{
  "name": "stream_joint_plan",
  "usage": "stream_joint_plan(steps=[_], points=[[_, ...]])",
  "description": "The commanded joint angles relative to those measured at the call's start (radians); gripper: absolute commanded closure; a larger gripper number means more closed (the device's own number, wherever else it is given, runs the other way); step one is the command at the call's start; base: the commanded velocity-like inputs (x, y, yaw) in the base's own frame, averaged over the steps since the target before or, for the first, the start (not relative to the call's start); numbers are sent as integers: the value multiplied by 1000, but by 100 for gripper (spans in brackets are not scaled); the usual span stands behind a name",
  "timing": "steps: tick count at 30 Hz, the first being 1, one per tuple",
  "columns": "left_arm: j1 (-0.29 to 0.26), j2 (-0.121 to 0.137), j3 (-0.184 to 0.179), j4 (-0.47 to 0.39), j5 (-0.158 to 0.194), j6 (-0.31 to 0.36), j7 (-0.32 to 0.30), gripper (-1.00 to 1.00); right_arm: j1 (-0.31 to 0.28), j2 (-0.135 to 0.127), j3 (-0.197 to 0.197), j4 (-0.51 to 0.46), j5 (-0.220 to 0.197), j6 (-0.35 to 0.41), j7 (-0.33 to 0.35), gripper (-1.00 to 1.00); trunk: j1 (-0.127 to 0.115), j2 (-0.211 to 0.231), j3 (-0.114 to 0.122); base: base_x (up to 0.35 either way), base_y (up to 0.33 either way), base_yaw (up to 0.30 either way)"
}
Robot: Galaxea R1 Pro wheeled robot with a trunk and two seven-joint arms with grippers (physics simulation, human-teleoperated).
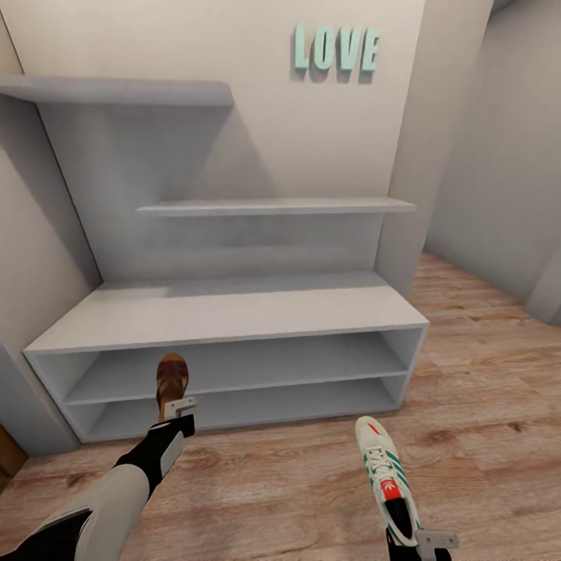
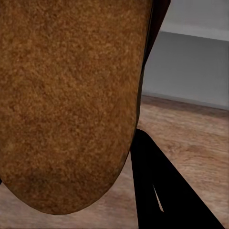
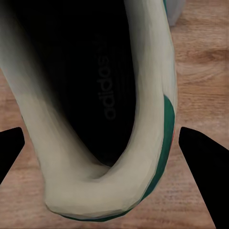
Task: Pick up the two gym shoes and the two sandals from the corridor floor and place them onto the hallstand (shoe rack) in the corridor, making sure they are on the rack and not on the floor. Arrange them so the two gym shoes are next to each other and the two sandals are next to each other.
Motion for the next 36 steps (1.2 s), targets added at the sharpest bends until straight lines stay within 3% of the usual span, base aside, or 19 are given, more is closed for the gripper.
stream_joint_plan(steps=[1,6,12,16,27,36], points=[[0,-1,5,-2,-14,8,0,100,-1,0,-7,1,10,-4,-2,100,0,0,-2,2,0,0],[0,-2,-3,-1,-14,8,-1,100,-1,0,-8,1,10,-4,-2,100,19,-35,-25,0,0,0],[-1,-3,-86,-1,-12,32,-14,100,-1,0,-7,1,10,-4,-2,100,42,-77,-48,0,0,0],[-1,-3,-118,-2,-10,58,-21,100,-1,0,-6,1,11,-4,-2,100,53,-98,-59,0,0,0],[0,-2,-130,-4,-8,67,-24,100,-1,0,-6,1,11,-4,-1,100,53,-98,-59,21,0,0],[-1,-3,-129,-4,-8,63,-23,100,-1,-1,-7,1,11,-4,-1,100,53,-98,-59,288,0,0]])
